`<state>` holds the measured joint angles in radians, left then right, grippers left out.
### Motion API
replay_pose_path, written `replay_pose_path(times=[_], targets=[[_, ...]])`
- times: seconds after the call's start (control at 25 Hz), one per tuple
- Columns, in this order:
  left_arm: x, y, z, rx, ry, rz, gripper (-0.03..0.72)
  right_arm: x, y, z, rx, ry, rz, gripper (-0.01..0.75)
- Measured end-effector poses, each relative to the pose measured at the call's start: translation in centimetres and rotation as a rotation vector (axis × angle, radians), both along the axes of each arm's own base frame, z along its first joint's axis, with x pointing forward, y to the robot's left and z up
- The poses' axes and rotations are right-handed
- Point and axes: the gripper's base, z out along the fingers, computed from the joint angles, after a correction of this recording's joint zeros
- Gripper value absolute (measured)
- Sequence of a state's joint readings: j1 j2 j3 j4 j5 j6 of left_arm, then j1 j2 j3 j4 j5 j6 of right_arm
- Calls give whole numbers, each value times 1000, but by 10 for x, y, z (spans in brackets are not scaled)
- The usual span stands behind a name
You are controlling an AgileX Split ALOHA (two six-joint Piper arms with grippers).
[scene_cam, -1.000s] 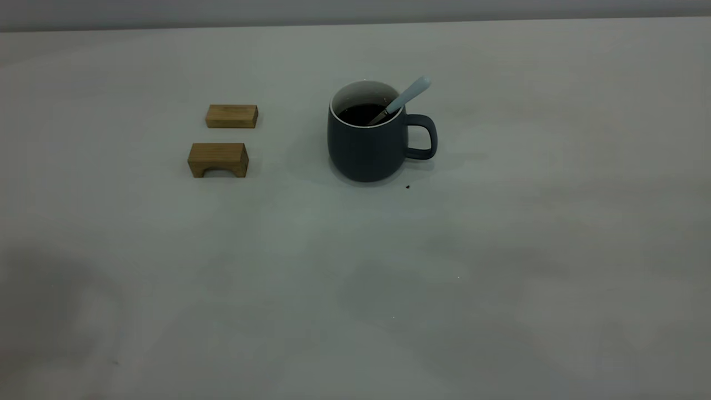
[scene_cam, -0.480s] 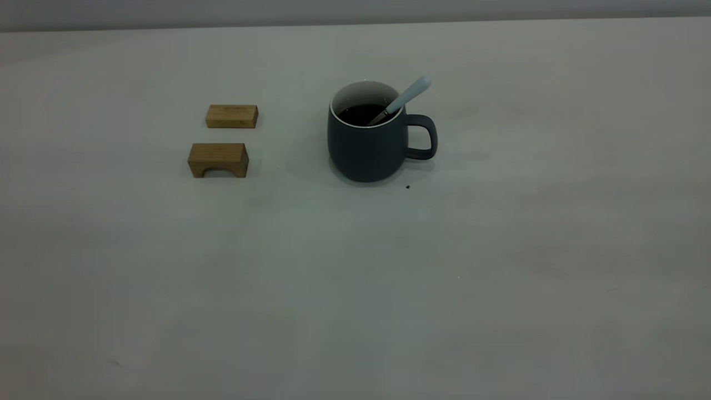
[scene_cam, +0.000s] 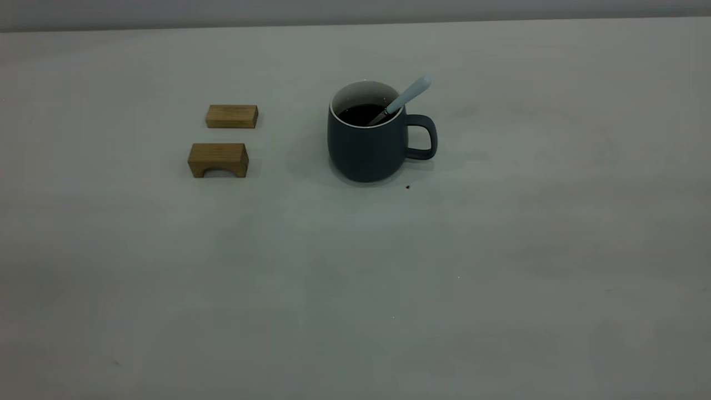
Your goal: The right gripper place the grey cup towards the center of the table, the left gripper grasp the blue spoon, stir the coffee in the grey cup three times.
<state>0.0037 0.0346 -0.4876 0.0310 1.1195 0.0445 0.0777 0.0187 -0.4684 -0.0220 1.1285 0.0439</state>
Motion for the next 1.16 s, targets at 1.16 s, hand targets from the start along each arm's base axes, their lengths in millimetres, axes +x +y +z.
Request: replay_pose_path(times=[1.16], targets=[[-8,0,-1,0,-45,17,446,0,0,0,0,0,0,523]])
